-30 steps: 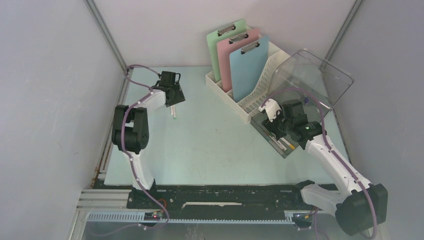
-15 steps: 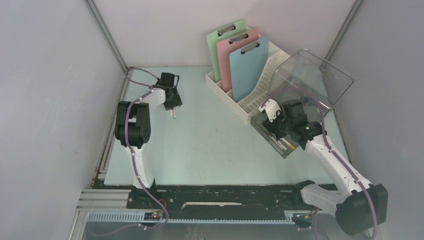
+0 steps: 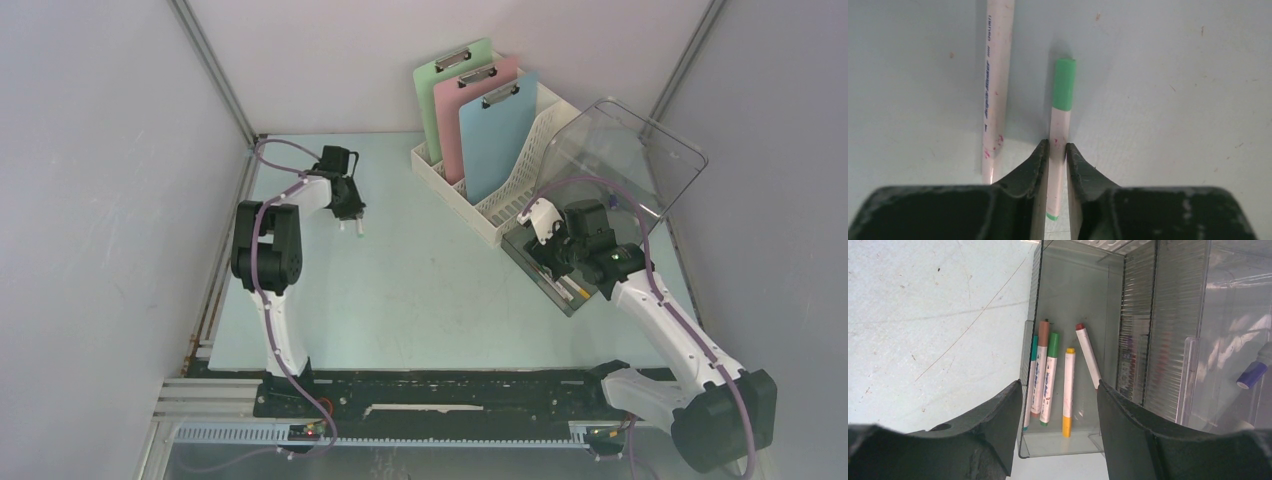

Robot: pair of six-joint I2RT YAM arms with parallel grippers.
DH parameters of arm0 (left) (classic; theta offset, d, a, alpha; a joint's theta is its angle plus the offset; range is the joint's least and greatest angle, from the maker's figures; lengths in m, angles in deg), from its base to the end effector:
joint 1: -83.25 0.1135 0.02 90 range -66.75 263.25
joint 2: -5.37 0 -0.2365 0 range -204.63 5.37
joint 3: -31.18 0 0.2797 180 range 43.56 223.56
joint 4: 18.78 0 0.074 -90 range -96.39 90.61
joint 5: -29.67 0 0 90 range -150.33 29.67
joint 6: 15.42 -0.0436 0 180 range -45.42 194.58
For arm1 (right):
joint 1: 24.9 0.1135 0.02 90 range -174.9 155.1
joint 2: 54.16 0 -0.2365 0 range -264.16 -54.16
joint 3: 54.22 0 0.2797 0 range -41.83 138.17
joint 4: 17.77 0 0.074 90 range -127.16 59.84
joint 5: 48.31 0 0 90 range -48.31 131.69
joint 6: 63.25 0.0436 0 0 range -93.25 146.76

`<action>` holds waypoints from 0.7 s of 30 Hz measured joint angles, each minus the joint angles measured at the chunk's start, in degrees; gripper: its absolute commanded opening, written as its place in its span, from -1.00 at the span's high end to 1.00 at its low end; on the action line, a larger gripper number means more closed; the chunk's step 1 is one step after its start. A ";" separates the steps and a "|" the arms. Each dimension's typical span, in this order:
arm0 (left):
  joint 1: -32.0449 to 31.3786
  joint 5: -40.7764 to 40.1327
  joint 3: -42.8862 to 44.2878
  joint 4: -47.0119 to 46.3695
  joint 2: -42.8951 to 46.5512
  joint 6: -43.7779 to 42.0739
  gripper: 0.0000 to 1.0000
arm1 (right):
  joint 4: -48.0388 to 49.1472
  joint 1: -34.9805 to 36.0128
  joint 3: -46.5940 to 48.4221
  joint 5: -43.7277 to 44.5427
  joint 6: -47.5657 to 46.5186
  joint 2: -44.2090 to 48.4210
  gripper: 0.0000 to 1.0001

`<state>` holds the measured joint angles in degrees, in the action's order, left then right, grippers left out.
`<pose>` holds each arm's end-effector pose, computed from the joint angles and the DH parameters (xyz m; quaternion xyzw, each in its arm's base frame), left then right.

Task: Organize the desk
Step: Pick up the stationery from the center of the board.

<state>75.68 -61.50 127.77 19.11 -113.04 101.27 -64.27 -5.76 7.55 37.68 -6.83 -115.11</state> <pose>0.4477 -0.0586 0.1160 -0.1629 0.9514 -0.0675 0.2526 0.2512 0.0904 0.2402 -0.4228 0.8235 -0.0152 0.3780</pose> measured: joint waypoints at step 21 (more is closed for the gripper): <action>-6.93 -2.43 -0.79 1.95 0.52 -5.01 0.54 | -0.72 0.20 0.00 -2.32 -0.07 0.68 -0.29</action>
<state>68.75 -63.92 126.98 21.05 -112.52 96.27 -64.99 -5.57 7.55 35.36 -6.89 -114.43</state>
